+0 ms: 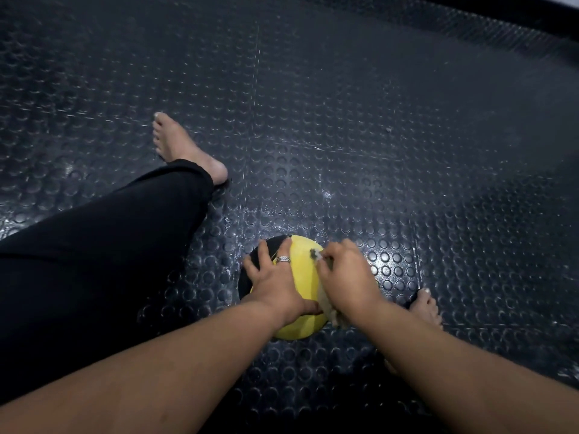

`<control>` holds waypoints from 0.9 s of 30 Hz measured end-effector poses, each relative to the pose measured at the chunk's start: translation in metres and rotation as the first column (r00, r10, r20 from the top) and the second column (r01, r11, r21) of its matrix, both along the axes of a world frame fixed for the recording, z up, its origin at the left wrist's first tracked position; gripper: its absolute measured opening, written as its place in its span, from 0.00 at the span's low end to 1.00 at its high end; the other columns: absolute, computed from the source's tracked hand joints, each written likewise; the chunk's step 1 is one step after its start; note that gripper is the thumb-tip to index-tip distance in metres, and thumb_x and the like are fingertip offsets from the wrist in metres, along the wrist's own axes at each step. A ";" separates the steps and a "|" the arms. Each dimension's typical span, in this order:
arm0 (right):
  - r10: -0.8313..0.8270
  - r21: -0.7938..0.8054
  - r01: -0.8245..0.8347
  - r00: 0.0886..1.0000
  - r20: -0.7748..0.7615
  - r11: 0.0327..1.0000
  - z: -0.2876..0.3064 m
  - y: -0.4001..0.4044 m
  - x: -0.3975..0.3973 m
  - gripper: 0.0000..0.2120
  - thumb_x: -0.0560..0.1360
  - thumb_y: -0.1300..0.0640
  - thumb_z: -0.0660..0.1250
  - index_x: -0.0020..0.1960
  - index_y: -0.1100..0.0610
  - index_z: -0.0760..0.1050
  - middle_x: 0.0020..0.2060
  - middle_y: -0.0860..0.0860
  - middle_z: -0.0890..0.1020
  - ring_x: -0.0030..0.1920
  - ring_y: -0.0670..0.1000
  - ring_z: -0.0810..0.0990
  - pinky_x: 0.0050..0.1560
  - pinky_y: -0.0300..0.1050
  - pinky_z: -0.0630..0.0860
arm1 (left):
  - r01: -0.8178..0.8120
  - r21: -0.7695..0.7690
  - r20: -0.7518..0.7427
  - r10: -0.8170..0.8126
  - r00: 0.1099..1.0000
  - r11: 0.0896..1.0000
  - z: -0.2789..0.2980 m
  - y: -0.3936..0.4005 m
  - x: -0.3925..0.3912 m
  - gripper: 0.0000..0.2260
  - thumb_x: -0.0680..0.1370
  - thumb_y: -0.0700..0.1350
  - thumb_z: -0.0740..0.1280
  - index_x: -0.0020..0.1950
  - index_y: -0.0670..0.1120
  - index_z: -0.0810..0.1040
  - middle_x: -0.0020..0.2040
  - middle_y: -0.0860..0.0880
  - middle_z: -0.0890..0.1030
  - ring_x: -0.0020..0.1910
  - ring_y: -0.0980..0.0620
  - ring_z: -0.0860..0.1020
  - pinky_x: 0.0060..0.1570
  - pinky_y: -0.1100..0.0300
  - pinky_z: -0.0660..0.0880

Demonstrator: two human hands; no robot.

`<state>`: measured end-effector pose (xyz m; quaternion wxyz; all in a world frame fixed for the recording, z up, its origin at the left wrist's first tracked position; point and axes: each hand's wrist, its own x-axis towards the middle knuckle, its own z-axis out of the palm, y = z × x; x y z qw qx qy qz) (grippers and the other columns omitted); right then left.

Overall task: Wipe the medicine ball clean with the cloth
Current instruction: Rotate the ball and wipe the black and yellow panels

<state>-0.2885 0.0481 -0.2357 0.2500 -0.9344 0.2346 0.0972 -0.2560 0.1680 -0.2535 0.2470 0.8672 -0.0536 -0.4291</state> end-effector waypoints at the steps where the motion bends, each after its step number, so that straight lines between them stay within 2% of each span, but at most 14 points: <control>1: 0.020 0.009 -0.021 0.999 0.028 1.000 0.003 0.004 -0.009 0.08 0.77 0.56 0.63 0.51 0.59 0.78 0.45 0.49 0.69 0.43 0.48 0.71 0.45 0.38 0.65 | -0.010 -0.004 0.000 0.010 1.000 1.000 0.000 -0.001 0.000 0.57 0.66 0.53 0.80 0.78 0.61 0.39 0.78 0.49 0.35 0.76 0.36 0.37 0.72 0.38 0.57; 3: 0.023 0.039 -0.025 0.999 0.044 0.999 0.001 0.004 -0.016 0.08 0.77 0.57 0.64 0.51 0.59 0.78 0.45 0.49 0.70 0.42 0.47 0.69 0.43 0.36 0.63 | -0.021 -0.004 0.000 0.021 1.000 1.000 -0.001 -0.004 0.001 0.55 0.66 0.51 0.79 0.78 0.62 0.41 0.78 0.50 0.36 0.77 0.37 0.38 0.71 0.37 0.59; 5: -0.057 0.075 0.056 0.998 0.010 0.996 -0.005 -0.002 -0.007 0.07 0.76 0.56 0.64 0.49 0.58 0.78 0.44 0.50 0.71 0.42 0.47 0.70 0.41 0.36 0.61 | -0.016 -0.005 -0.002 0.016 1.000 1.000 0.000 -0.005 0.005 0.56 0.64 0.55 0.80 0.78 0.61 0.41 0.78 0.50 0.37 0.76 0.36 0.38 0.71 0.38 0.58; 7: -0.167 0.090 0.170 0.985 -0.044 0.981 -0.012 -0.010 0.011 0.05 0.76 0.56 0.65 0.43 0.56 0.76 0.44 0.53 0.75 0.41 0.50 0.72 0.39 0.38 0.62 | -0.008 0.002 -0.004 0.008 1.000 1.000 -0.001 -0.005 0.011 0.58 0.62 0.57 0.80 0.78 0.61 0.41 0.79 0.49 0.38 0.76 0.35 0.40 0.73 0.39 0.55; 9: -0.208 0.075 0.216 0.973 -0.100 0.974 -0.013 -0.014 0.024 0.09 0.75 0.57 0.64 0.37 0.54 0.72 0.41 0.54 0.77 0.40 0.54 0.73 0.38 0.39 0.64 | -0.006 0.006 -0.006 0.006 1.000 1.000 -0.001 -0.002 0.013 0.60 0.61 0.58 0.81 0.78 0.60 0.41 0.79 0.49 0.38 0.76 0.35 0.41 0.75 0.41 0.53; 11: -0.131 0.042 0.136 0.986 -0.106 0.990 -0.009 -0.010 0.026 0.07 0.76 0.56 0.64 0.39 0.54 0.74 0.43 0.53 0.75 0.41 0.52 0.72 0.40 0.39 0.64 | -0.011 -0.004 0.002 0.011 1.000 1.000 -0.001 0.001 0.013 0.60 0.60 0.57 0.82 0.78 0.60 0.42 0.79 0.49 0.38 0.76 0.35 0.41 0.75 0.42 0.53; 13: -0.009 0.026 0.011 0.998 -0.066 1.000 0.001 -0.001 0.020 0.07 0.77 0.55 0.63 0.48 0.57 0.78 0.45 0.51 0.70 0.43 0.51 0.71 0.44 0.39 0.65 | -0.020 -0.016 -0.001 0.020 1.000 1.000 -0.002 0.003 0.012 0.59 0.62 0.55 0.81 0.78 0.61 0.42 0.79 0.49 0.38 0.77 0.35 0.40 0.74 0.41 0.53; 15: 0.051 0.015 -0.050 0.998 -0.042 0.999 0.002 0.007 0.016 0.09 0.77 0.56 0.63 0.52 0.58 0.78 0.47 0.51 0.70 0.47 0.52 0.74 0.47 0.40 0.67 | -0.030 -0.021 -0.011 0.030 0.999 0.999 -0.004 0.002 0.012 0.57 0.64 0.52 0.81 0.78 0.61 0.42 0.79 0.50 0.38 0.77 0.36 0.39 0.73 0.39 0.54; 19: -0.090 0.033 0.093 0.993 -0.071 0.995 -0.005 0.001 0.029 0.08 0.77 0.56 0.63 0.50 0.58 0.78 0.50 0.54 0.76 0.50 0.55 0.76 0.45 0.40 0.66 | 0.006 0.003 -0.021 -0.006 1.000 1.000 -0.003 -0.003 0.017 0.57 0.64 0.55 0.80 0.78 0.61 0.42 0.79 0.48 0.39 0.76 0.34 0.41 0.73 0.40 0.54; 22: -0.176 0.056 0.183 0.978 -0.112 0.981 -0.012 -0.007 0.041 0.05 0.76 0.57 0.63 0.45 0.56 0.77 0.47 0.57 0.80 0.45 0.55 0.76 0.41 0.38 0.65 | 0.019 0.004 -0.024 -0.018 1.000 1.000 -0.001 -0.003 0.022 0.59 0.62 0.56 0.81 0.79 0.60 0.41 0.79 0.47 0.39 0.76 0.35 0.41 0.74 0.41 0.53; 24: -0.141 0.040 0.146 0.984 -0.108 0.988 -0.011 -0.010 0.043 0.05 0.76 0.59 0.63 0.43 0.57 0.77 0.45 0.56 0.80 0.43 0.54 0.75 0.40 0.38 0.65 | 0.019 -0.002 -0.021 -0.019 1.000 1.000 0.000 -0.001 0.020 0.60 0.61 0.57 0.81 0.79 0.60 0.41 0.79 0.47 0.38 0.76 0.35 0.41 0.74 0.41 0.52; 27: 0.044 0.012 -0.044 0.999 -0.022 0.999 -0.004 -0.005 0.028 0.07 0.77 0.56 0.64 0.49 0.59 0.78 0.44 0.50 0.71 0.43 0.50 0.70 0.43 0.40 0.65 | 0.009 -0.012 -0.017 -0.009 1.000 1.000 -0.003 0.002 0.017 0.59 0.62 0.56 0.81 0.78 0.61 0.41 0.79 0.48 0.38 0.76 0.35 0.41 0.74 0.42 0.53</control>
